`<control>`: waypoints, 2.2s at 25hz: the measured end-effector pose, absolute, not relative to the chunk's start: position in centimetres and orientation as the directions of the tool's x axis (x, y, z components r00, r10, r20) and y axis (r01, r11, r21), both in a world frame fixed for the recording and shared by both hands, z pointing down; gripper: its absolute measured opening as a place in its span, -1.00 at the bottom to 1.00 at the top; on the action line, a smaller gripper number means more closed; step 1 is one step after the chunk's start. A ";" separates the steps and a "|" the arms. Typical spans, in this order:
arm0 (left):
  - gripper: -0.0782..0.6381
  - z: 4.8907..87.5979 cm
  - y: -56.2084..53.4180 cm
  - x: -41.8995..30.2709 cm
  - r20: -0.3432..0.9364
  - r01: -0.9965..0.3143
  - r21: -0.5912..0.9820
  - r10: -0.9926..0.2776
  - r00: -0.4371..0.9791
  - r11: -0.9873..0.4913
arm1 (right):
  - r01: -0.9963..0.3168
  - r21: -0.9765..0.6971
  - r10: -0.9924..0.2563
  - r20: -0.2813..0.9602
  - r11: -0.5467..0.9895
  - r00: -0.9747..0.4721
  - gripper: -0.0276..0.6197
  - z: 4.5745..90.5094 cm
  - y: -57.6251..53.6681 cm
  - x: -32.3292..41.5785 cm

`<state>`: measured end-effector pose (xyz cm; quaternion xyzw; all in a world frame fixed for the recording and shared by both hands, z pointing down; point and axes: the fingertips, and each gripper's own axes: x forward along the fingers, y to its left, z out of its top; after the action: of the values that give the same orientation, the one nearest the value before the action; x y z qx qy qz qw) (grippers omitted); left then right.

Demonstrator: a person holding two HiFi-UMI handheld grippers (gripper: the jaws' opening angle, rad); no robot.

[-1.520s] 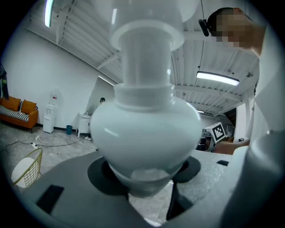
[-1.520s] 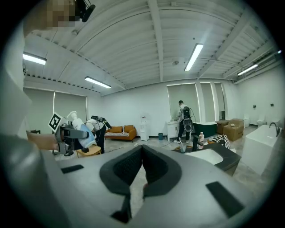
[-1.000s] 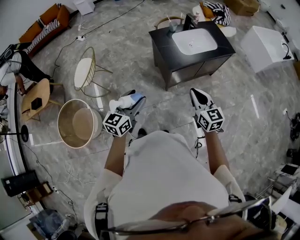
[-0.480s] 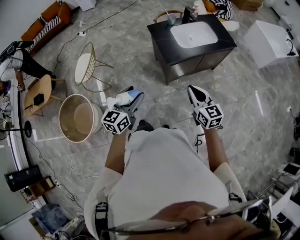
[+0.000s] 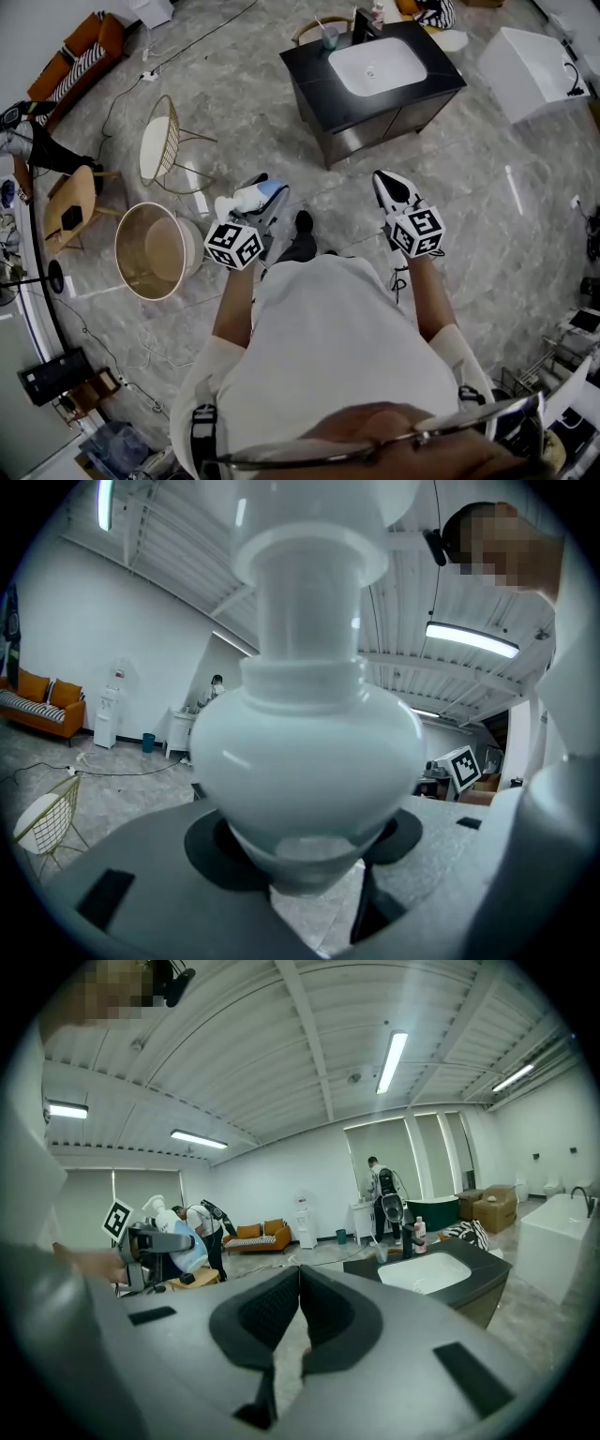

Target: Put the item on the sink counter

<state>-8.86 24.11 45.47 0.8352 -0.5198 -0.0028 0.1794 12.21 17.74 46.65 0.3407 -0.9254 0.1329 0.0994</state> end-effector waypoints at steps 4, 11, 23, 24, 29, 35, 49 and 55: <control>-0.09 46.2 21.0 -9.8 0.181 -0.857 0.308 -0.859 0.478 -0.412 | -0.681 -0.163 -0.624 0.296 0.713 -0.724 -0.90 46.7 15.6 11.8; -0.09 46.8 14.7 -11.6 0.184 -0.823 0.297 -0.816 0.548 -0.485 | -0.729 -0.141 -0.666 0.318 0.670 -0.674 -0.90 46.6 10.4 9.7; -0.09 47.5 7.2 -16.3 0.173 -0.772 0.270 -0.760 0.627 -0.575 | -0.786 -0.098 -0.717 0.355 0.610 -0.600 -0.90 46.8 4.3 6.2; -0.09 47.5 6.7 -16.5 0.174 -0.769 0.274 -0.757 0.630 -0.577 | -0.790 -0.099 -0.720 0.355 0.606 -0.597 -0.90 46.7 3.8 6.0; -0.09 48.0 4.0 -16.6 0.177 -0.757 0.298 -0.746 0.642 -0.582 | -0.802 -0.111 -0.727 0.363 0.587 -0.582 -0.90 47.0 1.4 5.5; -0.09 49.3 0.8 -15.5 0.201 -0.751 0.320 -0.733 0.650 -0.578 | -0.802 -0.150 -0.717 0.376 0.578 -0.587 -0.90 48.6 -1.5 5.7; -0.09 50.4 -8.8 -10.9 0.254 -0.803 0.337 -0.774 0.580 -0.491 | -0.733 -0.193 -0.633 0.393 0.652 -0.667 -0.90 50.5 -13.4 8.3; -0.09 51.6 -12.8 -9.1 0.304 -0.835 0.314 -0.785 0.540 -0.453 | -0.684 -0.220 -0.583 0.384 0.696 -0.716 -0.90 51.3 -18.0 9.5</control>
<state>-9.07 -12.79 51.62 0.8503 -0.4762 0.0574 0.2166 9.49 -18.02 51.26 0.3482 -0.9094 0.1759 0.1439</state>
